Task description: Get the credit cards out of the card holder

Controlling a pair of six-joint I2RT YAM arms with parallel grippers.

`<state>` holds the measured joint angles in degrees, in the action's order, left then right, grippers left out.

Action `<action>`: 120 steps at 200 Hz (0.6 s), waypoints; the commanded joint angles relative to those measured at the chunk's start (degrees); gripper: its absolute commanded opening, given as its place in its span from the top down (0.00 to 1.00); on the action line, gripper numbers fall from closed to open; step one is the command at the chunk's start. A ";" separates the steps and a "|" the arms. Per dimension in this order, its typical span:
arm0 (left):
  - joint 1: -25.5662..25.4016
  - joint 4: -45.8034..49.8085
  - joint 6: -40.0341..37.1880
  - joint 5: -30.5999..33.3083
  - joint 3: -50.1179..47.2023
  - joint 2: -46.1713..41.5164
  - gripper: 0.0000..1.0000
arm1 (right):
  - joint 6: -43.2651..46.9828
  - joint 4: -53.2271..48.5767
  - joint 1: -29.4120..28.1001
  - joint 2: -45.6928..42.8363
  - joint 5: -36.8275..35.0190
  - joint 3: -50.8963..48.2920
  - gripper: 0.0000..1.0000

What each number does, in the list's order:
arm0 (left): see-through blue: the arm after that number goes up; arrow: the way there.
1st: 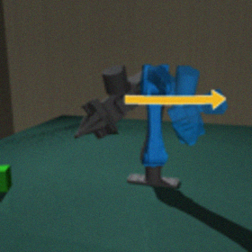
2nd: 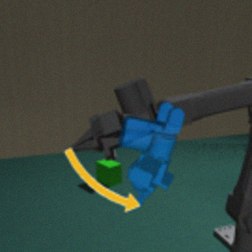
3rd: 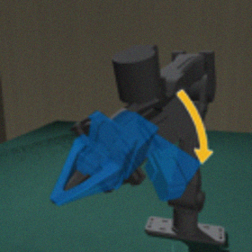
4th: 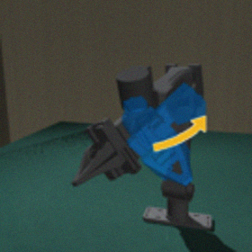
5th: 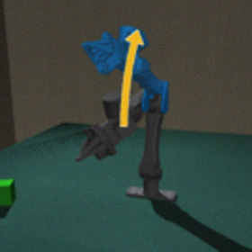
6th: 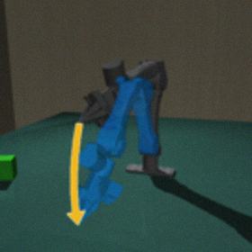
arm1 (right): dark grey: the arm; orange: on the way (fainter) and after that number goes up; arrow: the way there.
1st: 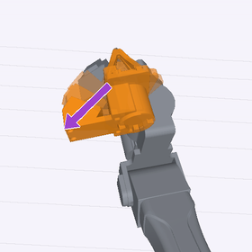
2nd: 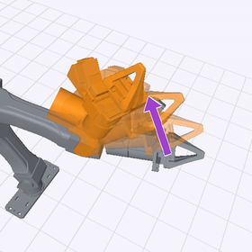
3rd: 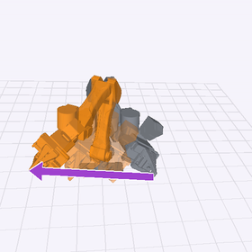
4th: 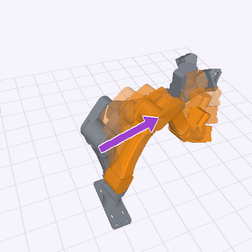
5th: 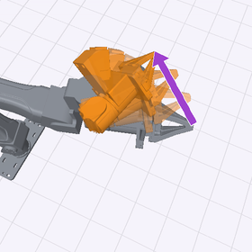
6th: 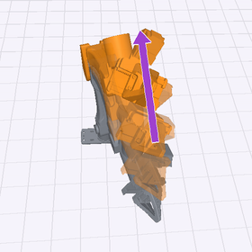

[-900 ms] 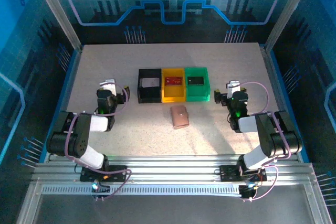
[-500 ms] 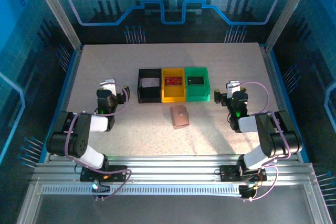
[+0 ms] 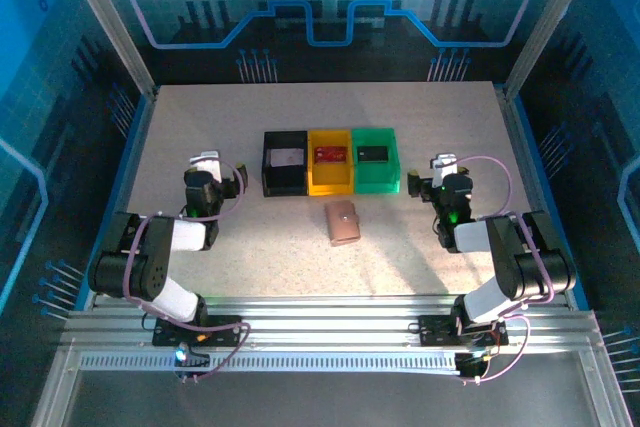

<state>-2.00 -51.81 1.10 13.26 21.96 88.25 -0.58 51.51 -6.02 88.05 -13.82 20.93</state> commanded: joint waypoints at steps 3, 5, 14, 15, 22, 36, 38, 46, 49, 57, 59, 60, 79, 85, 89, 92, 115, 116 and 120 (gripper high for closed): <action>-0.12 -2.09 -0.31 0.45 -0.53 0.65 0.01 | -0.04 1.32 0.82 0.19 0.78 1.01 0.00; -0.11 -2.03 -0.27 0.45 -0.63 0.62 0.01 | -0.04 1.32 0.90 0.19 0.85 1.01 0.00; -0.11 -2.01 -0.32 0.45 -0.57 0.59 0.01 | -0.12 1.24 1.22 0.19 1.59 1.03 0.00; -0.11 -1.99 -0.32 0.45 -0.63 0.60 0.01 | -0.21 1.19 1.29 0.19 1.68 0.99 0.00; -0.11 -2.00 -0.31 0.45 -0.57 0.61 0.00 | -0.37 1.06 1.70 0.10 2.79 1.01 0.00; -0.11 -2.06 -0.25 0.45 -0.56 0.64 0.01 | -0.04 0.30 2.50 0.02 6.45 1.35 0.00; -0.18 -2.06 -0.25 0.45 -0.52 0.68 0.01 | 0.07 0.16 2.57 -0.01 6.95 1.43 0.00; -0.11 -1.83 -0.22 0.40 -0.46 0.61 0.01 | 0.43 -0.38 2.68 0.01 8.18 1.71 0.00; -0.11 -1.82 -0.22 0.37 -0.47 0.61 0.01 | 0.48 -0.43 2.68 0.00 8.27 1.73 0.00; -0.11 -1.89 -0.20 0.36 -0.49 0.61 0.01 | 0.51 -0.36 2.68 0.01 8.47 1.75 0.00; -0.11 -1.87 -0.22 0.41 -0.50 0.61 0.01 | 0.54 -0.38 2.73 0.02 8.86 1.75 0.00; -0.11 -1.92 -0.22 0.39 -0.51 0.61 0.01 | 0.56 -0.37 2.75 0.02 9.10 1.75 0.00; -0.15 -0.36 -0.97 -1.74 -0.69 -1.82 0.01 | 1.56 -2.83 2.61 -1.45 11.05 2.63 0.00; -0.20 1.03 -0.99 -1.95 -0.55 -3.23 0.01 | 1.38 -5.21 2.38 -3.58 10.08 2.98 0.00; -0.16 1.79 -0.95 -1.85 -0.51 -4.09 0.01 | 1.48 -6.79 2.28 -5.14 9.66 3.21 0.00; -0.14 2.58 -0.89 -1.60 -0.43 -4.92 0.01 | 1.48 -8.35 2.17 -6.35 9.27 3.49 0.00; -0.15 12.93 -0.81 -1.81 2.27 -11.88 0.01 | 1.69 -15.09 0.61 -12.92 5.70 4.56 0.00; -0.18 13.21 -0.92 -1.91 2.33 -12.18 0.01 | 1.70 -15.33 0.46 -13.26 5.41 4.56 0.00; -0.27 14.47 -0.82 -2.54 2.47 -13.69 0.00 | 1.58 -16.13 -0.40 -14.46 3.94 4.56 0.00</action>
<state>-2.00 -45.95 1.08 12.75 22.06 82.24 0.10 41.65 -4.14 80.34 -5.78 23.29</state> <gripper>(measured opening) 0.994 0.998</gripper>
